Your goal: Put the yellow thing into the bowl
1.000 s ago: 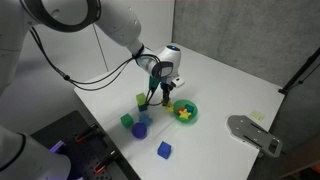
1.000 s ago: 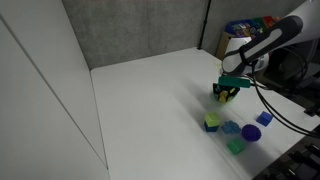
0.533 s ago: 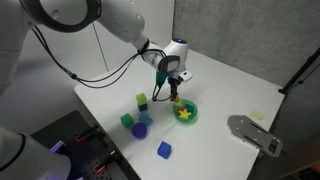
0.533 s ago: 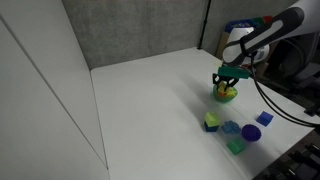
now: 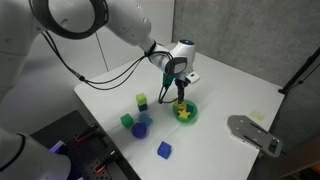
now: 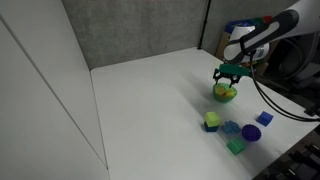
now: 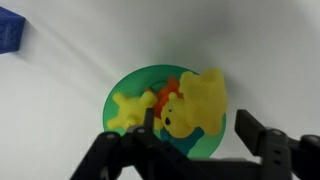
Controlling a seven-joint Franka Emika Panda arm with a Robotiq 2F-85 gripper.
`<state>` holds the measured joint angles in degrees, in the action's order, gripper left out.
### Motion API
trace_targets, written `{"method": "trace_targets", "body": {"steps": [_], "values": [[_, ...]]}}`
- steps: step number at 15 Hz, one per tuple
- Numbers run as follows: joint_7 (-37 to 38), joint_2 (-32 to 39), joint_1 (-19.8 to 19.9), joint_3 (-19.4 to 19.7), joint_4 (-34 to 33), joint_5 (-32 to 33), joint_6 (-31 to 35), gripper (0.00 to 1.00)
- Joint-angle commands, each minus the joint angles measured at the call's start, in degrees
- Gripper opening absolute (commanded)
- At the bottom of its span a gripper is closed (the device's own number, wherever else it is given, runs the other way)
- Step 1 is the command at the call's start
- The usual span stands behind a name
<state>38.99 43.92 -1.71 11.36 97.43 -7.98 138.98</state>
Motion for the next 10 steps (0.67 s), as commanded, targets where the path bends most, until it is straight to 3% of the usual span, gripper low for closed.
{"method": "trace_targets", "body": {"steps": [1, 10], "values": [[-1.82, -3.98, 0.06, -0.18, 4.68, 1.4, -3.44, 1.0], [-4.76, -21.93, -3.21, 0.83, 24.13, 12.74, -3.16, 1.0]]}}
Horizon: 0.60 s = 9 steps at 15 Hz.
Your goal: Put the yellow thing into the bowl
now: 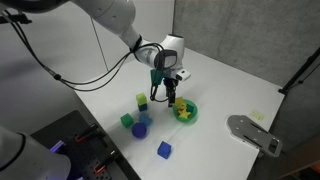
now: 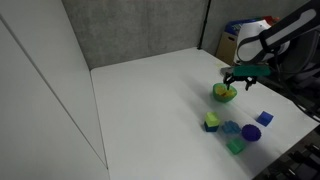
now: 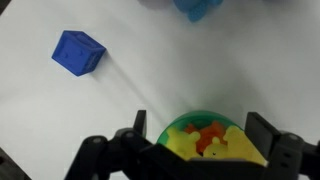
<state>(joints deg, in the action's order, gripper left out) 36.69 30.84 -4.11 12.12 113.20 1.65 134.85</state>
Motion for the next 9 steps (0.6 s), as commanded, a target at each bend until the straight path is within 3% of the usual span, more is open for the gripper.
{"method": "trace_targets", "body": {"steps": [1, 9], "values": [[-3.48, -11.62, -0.79, -0.34, 10.57, 4.09, 1.0, 1.0], [-8.68, -35.85, 1.06, -4.97, 26.74, 5.38, 0.72, 1.0]]}}
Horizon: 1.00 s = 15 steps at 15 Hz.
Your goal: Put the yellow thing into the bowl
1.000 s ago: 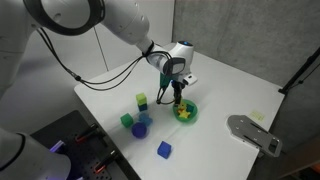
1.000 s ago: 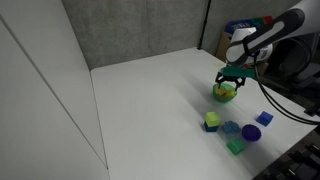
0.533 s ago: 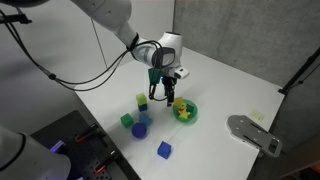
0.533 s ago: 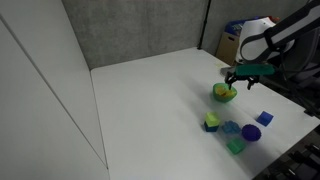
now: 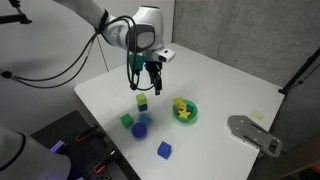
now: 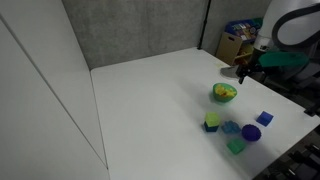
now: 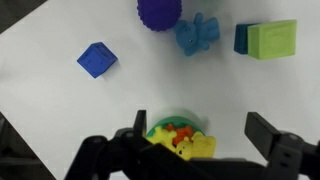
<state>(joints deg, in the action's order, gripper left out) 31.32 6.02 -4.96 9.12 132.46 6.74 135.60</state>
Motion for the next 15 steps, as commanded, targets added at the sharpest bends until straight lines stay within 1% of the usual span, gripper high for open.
{"method": "trace_targets", "body": {"steps": [1, 3, 4, 6, 8, 9, 11, 13, 14, 15], "values": [[-4.16, -14.13, 2.39, -2.64, 8.74, 0.01, -1.15, 1.0], [-5.71, -19.41, 3.51, -4.27, 10.08, 0.54, -4.78, 1.0], [-6.92, -21.48, 4.12, -5.08, 9.81, 0.58, -7.65, 1.0], [-11.22, -24.7, 4.7, -6.08, 8.7, -1.44, -13.53, 1.0], [-15.36, -25.99, 4.66, -6.54, 6.33, -3.41, -19.76, 1.0], [-16.72, -26.16, 4.73, -6.88, 4.96, -3.42, -23.09, 1.0], [-19.07, -26.6, 4.82, -7.38, 3.37, -2.82, -27.29, 1.0], [-20.16, -26.5, 5.01, -7.69, 2.48, -2.33, -29.0, 1.0], [-18.08, -26.85, 5.21, -8.15, 4.21, -2.65, -26.58, 1.0], [-18.3, -26.85, 5.23, -8.25, 4.04, -2.62, -26.86, 1.0]]}}
